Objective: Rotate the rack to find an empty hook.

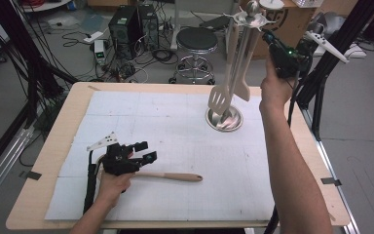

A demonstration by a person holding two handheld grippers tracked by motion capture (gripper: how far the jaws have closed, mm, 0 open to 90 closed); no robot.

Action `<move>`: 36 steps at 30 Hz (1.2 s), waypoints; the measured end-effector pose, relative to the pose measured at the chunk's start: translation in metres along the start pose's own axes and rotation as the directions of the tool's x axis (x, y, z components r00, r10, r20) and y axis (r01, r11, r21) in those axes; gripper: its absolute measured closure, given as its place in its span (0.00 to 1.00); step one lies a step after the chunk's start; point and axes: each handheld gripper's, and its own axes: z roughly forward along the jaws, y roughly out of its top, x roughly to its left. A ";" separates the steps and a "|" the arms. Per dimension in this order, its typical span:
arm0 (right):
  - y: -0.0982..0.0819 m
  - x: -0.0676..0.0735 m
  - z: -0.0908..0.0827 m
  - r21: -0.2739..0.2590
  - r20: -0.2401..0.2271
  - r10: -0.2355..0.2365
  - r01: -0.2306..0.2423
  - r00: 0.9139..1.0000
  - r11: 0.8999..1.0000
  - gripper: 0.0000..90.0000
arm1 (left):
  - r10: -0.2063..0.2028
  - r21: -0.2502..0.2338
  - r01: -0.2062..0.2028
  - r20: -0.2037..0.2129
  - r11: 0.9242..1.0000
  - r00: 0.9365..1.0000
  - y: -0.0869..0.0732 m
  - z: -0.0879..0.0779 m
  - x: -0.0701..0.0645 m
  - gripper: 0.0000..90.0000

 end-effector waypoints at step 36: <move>-0.016 0.023 0.018 0.051 -0.029 -0.005 0.006 1.000 0.999 1.00 | -0.002 -0.004 0.002 0.004 1.000 1.000 0.000 -0.002 0.000 0.27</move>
